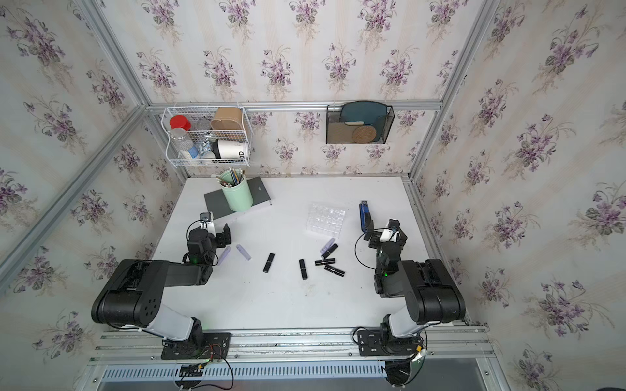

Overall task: Arrange the lipsticks in the organizer
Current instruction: Pick up the lipstick at the center of the board.

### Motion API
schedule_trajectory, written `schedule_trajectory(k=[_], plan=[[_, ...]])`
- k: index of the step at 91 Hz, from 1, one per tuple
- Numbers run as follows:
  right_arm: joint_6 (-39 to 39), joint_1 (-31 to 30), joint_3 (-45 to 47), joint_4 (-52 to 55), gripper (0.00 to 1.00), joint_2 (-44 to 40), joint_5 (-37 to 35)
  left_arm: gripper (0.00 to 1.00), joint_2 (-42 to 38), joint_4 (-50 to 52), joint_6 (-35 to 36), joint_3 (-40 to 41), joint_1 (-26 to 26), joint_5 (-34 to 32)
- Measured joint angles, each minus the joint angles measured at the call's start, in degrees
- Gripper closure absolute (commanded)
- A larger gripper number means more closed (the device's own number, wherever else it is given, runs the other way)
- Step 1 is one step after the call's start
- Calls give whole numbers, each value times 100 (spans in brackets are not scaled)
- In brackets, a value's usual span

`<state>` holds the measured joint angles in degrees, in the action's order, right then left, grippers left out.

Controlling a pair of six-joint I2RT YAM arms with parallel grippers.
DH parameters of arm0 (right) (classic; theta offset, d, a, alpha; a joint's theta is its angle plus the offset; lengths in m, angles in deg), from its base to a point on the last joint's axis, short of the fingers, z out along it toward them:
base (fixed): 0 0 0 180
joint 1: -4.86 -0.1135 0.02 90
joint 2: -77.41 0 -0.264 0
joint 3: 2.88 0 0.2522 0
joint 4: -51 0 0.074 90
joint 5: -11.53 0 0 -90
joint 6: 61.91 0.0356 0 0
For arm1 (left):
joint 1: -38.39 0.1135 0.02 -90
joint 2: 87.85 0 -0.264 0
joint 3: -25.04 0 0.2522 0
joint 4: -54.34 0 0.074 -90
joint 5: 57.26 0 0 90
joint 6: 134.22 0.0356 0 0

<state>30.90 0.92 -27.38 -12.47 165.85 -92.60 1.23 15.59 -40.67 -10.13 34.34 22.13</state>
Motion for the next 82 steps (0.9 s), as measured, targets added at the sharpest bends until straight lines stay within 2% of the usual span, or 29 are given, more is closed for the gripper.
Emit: schedule_trajectory(k=[54,63,70,76,82], plan=[[-2,-28,-39,195,0,-125,-24,4,-74,0,24,17,13,-31],[-125,-380,-393,999,0,-778,-448,4,-691,236,76,142,-380,-540],[-184,-813,-960,1823,0,-1344,-874,4,-1469,636,101,0,-898,-1340],[-118,-1167,-1657,2905,0,-1694,-1296,4,-2055,1222,68,-319,-1182,-1965],[286,-1467,-2575,4347,0,-1882,-1558,4,-2483,2133,-190,-765,-1290,-2365]])
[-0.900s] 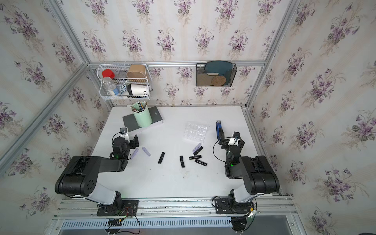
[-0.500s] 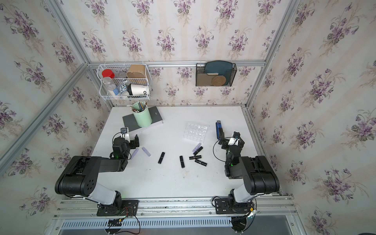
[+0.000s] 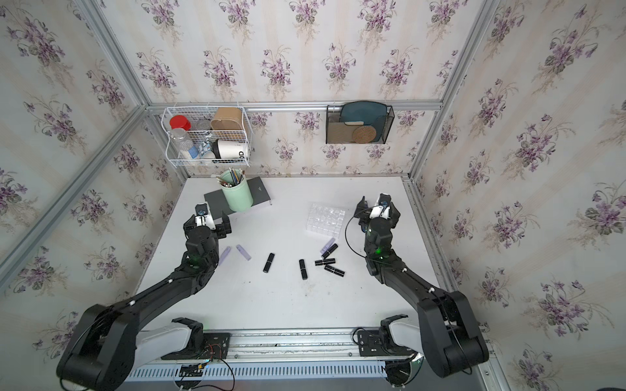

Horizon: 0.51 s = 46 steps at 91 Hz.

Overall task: Arrange the lipsticks in the organizer
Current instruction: Pick up the lipstick at the center of the board.

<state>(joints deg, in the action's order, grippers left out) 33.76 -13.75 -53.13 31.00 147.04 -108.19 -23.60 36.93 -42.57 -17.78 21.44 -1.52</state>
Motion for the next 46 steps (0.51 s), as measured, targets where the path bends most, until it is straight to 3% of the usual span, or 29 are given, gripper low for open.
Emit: schedule_trajectory(k=[8,16,28,46], plan=[[675,-85,-813,1526,0,-55,219,4,-435,1346,-551,-697,-35,-199],[1202,70,-1001,2579,11,-144,1392,4,-616,2437,-1204,-1073,-24,-188],[2037,50,-743,3351,26,-518,2732,15,-758,3926,-1788,-1438,205,772],[2308,-1036,-1578,4135,28,-153,2833,19,-704,5480,-2090,-2103,203,1421]])
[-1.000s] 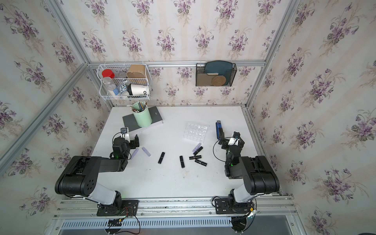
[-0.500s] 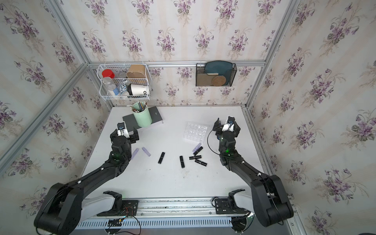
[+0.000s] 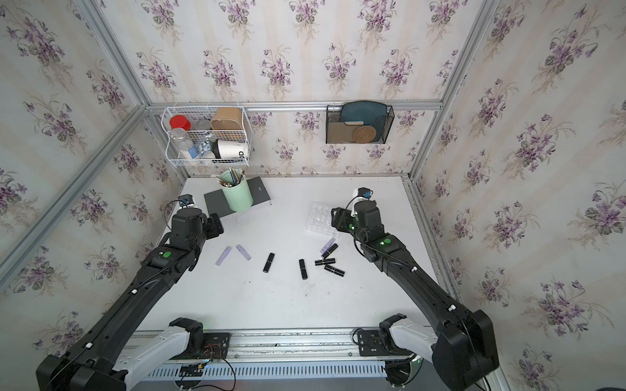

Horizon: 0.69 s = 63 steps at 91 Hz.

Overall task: Arrange the lipsticks in the organizer
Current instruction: Pick up the lipstick at the center of the board.

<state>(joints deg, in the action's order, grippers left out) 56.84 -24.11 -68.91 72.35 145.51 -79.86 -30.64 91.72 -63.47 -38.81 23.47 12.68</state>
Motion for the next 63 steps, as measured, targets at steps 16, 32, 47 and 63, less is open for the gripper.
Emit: schedule_trajectory(k=[16,32,47,63], plan=[[-225,-1497,-765,348,34,1069,-391,20,-2,1073,-382,39,-85,251],[-577,-2588,-1816,490,42,2450,-785,20,63,1637,-481,-13,4,138],[-813,-3161,-2699,507,43,3611,-817,20,181,1727,-455,-306,507,205],[-1075,-3440,-3939,909,39,4835,-778,20,127,1799,-459,-293,903,715]])
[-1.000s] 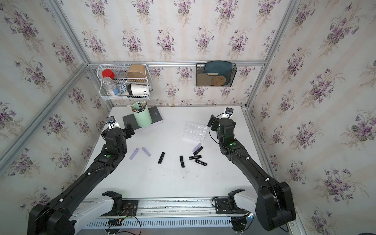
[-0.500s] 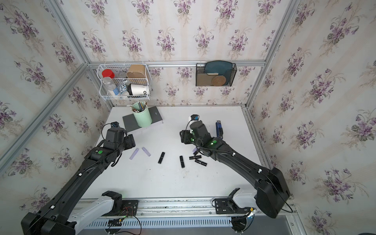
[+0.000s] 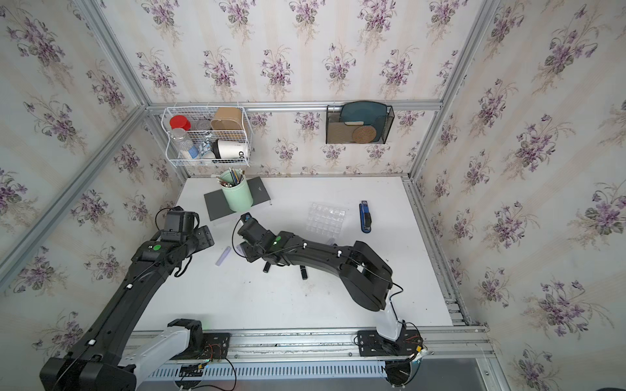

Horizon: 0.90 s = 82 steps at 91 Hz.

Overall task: Arrange the lipsticks in the organizer
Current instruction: Pick up the lipstick at the center of the board.

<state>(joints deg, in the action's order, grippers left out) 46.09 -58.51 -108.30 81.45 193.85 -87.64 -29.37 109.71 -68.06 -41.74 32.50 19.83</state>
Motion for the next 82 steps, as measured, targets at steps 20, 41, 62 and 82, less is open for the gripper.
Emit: schedule_trajectory(k=[20,41,62,82], plan=[[-234,-79,-1202,531,39,1154,52,19,-50,-68,-72,127,442,658],[-472,-92,-2024,835,44,1961,-140,20,-46,-170,-177,201,577,1137],[-514,-111,-2142,968,52,2236,-142,20,-46,-299,-267,243,625,1292],[-511,-105,-2184,859,63,2420,-179,21,-46,-319,-330,238,632,1449]])
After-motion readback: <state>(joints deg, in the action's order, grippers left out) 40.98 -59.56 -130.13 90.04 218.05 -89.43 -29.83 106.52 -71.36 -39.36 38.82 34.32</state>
